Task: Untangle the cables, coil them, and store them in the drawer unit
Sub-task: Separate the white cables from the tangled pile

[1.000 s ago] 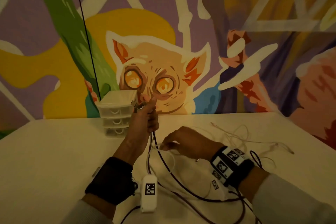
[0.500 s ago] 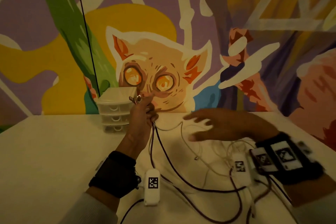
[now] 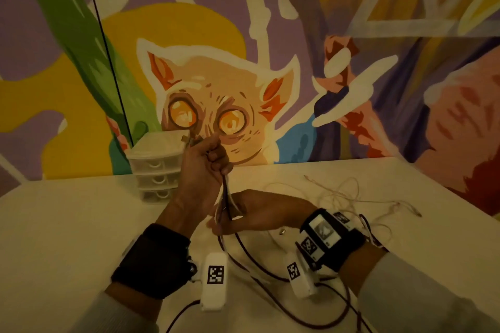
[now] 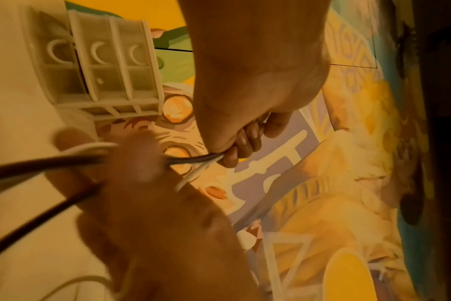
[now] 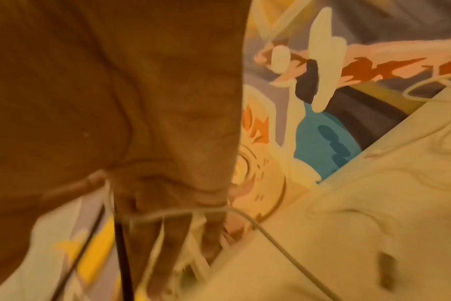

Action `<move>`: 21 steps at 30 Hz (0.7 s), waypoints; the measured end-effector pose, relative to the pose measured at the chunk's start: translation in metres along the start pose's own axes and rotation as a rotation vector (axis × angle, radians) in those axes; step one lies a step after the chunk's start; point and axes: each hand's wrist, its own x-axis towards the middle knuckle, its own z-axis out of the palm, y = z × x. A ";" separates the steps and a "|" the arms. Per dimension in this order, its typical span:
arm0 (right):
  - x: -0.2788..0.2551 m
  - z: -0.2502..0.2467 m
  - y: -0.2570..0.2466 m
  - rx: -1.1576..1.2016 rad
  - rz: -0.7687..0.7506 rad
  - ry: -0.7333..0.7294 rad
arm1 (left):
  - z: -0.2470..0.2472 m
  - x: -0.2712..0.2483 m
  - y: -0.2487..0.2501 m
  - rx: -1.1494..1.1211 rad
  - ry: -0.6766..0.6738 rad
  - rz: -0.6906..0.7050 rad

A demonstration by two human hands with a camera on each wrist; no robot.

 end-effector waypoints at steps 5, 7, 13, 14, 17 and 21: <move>-0.020 -0.003 0.017 0.102 0.045 0.108 | -0.015 0.013 0.024 0.055 0.112 0.045; -0.046 -0.027 0.023 -0.190 0.108 0.279 | -0.033 0.021 0.040 0.083 0.231 0.107; -0.141 -0.077 0.028 -0.123 0.340 -0.277 | -0.069 0.026 0.036 0.617 0.378 0.143; -0.150 -0.081 0.028 -0.102 0.333 -0.288 | -0.073 0.024 0.022 0.747 0.336 0.145; -0.160 -0.093 0.034 -0.234 0.295 -0.025 | -0.074 0.018 -0.025 0.750 0.245 0.089; -0.147 -0.106 0.067 -0.121 0.237 0.496 | -0.064 0.014 -0.064 0.610 0.258 -0.079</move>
